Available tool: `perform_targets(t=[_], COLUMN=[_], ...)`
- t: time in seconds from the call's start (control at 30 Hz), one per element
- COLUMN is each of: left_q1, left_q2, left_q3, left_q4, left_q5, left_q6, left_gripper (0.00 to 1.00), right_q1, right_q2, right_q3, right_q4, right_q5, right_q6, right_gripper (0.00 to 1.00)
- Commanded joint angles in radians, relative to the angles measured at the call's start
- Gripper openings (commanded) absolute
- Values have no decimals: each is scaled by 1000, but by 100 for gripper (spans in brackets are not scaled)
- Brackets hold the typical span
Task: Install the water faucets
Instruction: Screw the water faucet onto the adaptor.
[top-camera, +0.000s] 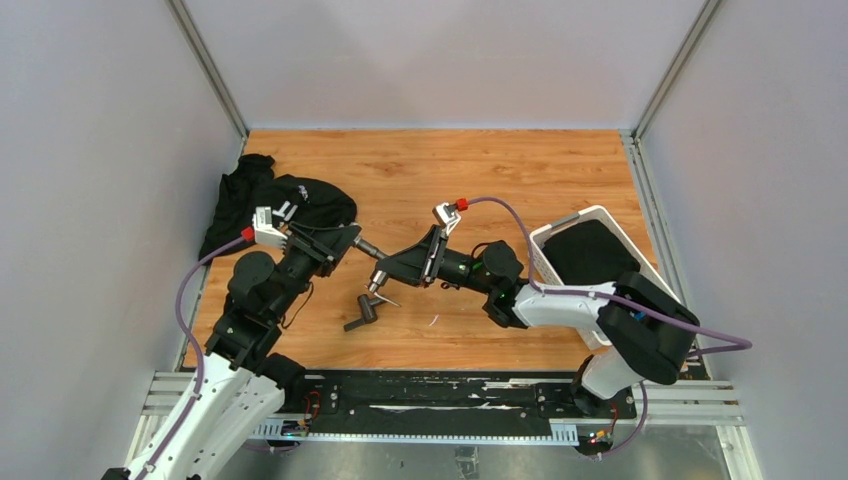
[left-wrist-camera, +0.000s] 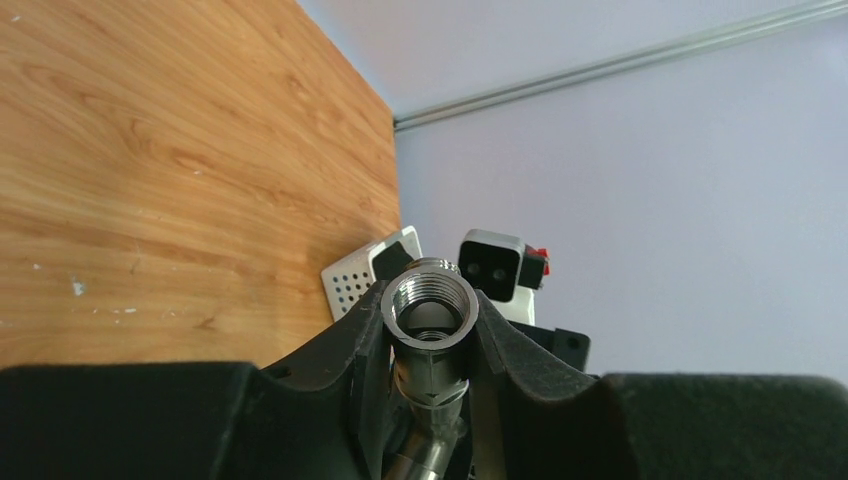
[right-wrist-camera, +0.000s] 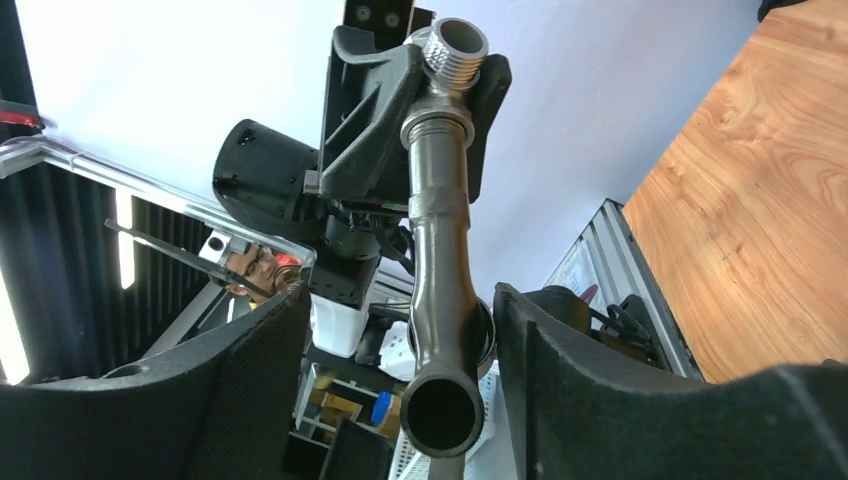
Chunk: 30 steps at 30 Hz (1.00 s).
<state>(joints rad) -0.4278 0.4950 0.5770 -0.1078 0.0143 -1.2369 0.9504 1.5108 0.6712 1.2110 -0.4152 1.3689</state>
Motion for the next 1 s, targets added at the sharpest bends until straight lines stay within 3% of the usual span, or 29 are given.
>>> perform_targets(t=[0.0, 0.33, 0.5, 0.63, 0.73, 0.83, 0.97], left_q1=[17, 17, 17, 17, 17, 17, 17], left_q2=[-2, 0, 23, 21, 24, 49, 85], left_q3=[-18, 26, 66, 84, 97, 129, 181], left_q4=[-143, -244, -288, -299, -299, -313, -362], left_q5=[-106, -171, -164, -164, -179, -160, -141], left_q6=[39, 52, 58, 55, 53, 49, 44], left_gripper=[0, 0, 0, 0, 0, 0, 0], right_q1=[4, 4, 4, 27, 116, 220, 420], right_q2=[-55, -134, -289, -478, -530, -535, -511], right_q3=[-27, -96, -131, -13, 122, 165, 150], right_q4=[221, 88, -206, -724, -1103, -1207, -1153], right_q5=[9, 13, 55, 169, 363, 559, 786], right_q6=[59, -15, -193, -564, -900, -1144, -1597], right_gripper=[69, 78, 81, 81, 81, 81, 80])
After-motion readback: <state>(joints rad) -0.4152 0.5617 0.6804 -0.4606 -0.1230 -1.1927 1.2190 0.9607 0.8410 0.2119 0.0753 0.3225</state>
